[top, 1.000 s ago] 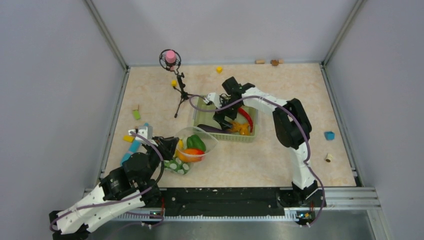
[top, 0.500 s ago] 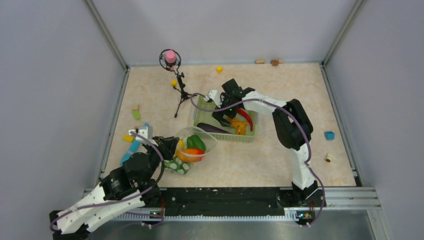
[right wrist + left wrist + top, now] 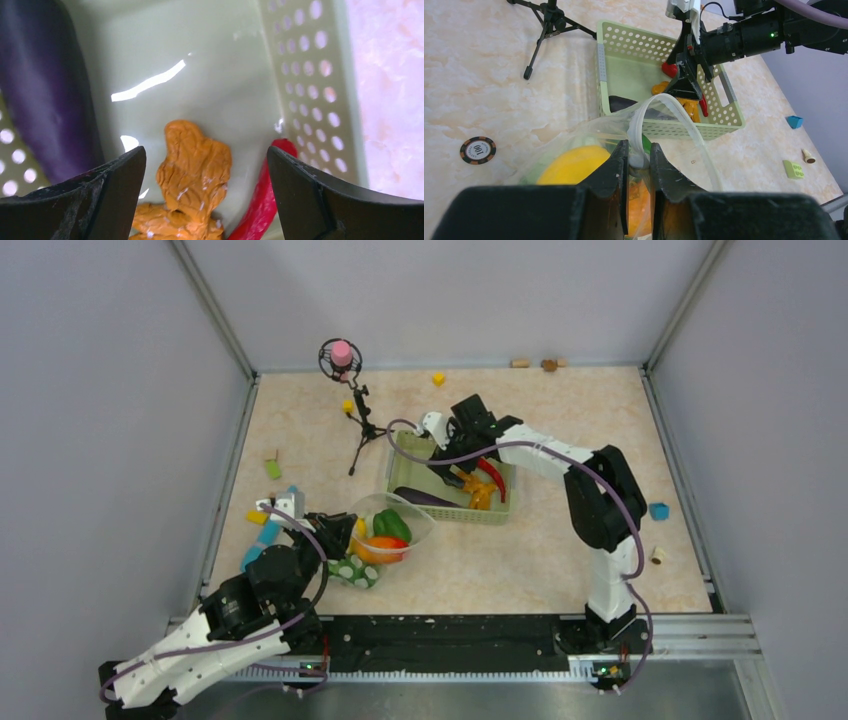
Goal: Place the food in the zip-top bag and seal the zipper
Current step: Pick up the fake vegetable from the bin.
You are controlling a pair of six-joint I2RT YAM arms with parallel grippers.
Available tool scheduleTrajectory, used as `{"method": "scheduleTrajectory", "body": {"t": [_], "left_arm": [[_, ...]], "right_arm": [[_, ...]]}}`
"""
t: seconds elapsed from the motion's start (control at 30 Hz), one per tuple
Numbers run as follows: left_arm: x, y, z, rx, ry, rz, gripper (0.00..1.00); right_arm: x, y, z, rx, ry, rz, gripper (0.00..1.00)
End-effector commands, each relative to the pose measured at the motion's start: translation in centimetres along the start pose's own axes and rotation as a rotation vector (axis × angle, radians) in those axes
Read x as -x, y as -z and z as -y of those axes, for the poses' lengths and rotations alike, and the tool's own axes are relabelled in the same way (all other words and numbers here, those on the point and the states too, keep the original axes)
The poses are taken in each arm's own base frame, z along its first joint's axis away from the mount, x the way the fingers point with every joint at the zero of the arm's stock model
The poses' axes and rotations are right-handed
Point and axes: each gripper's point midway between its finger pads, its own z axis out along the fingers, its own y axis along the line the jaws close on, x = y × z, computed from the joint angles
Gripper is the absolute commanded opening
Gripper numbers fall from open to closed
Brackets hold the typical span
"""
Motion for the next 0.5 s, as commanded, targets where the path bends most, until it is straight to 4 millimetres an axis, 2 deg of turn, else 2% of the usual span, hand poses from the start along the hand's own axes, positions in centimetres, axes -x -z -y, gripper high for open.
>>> {"method": "scheduleTrajectory", "body": {"t": [0.0, 0.07, 0.13, 0.37, 0.47], "left_arm": [[1.2, 0.0, 0.4, -0.011, 0.036, 0.044, 0.0], [1.2, 0.0, 0.4, -0.01, 0.038, 0.044, 0.0], [1.1, 0.0, 0.4, -0.011, 0.038, 0.043, 0.0], [1.1, 0.0, 0.3, -0.008, 0.036, 0.043, 0.0], [1.1, 0.0, 0.3, -0.004, 0.035, 0.043, 0.0]], "right_arm": [[0.0, 1.9, -2.8, 0.111, 0.034, 0.004, 0.88], [-1.1, 2.0, -3.4, 0.136, 0.036, -0.034, 0.87], [-1.8, 1.9, -3.1, 0.114, 0.02, -0.066, 0.86], [-3.2, -0.4, -0.1, -0.054, -0.062, -0.133, 0.84], [-3.9, -1.4, 0.7, -0.099, -0.087, -0.167, 0.79]]}}
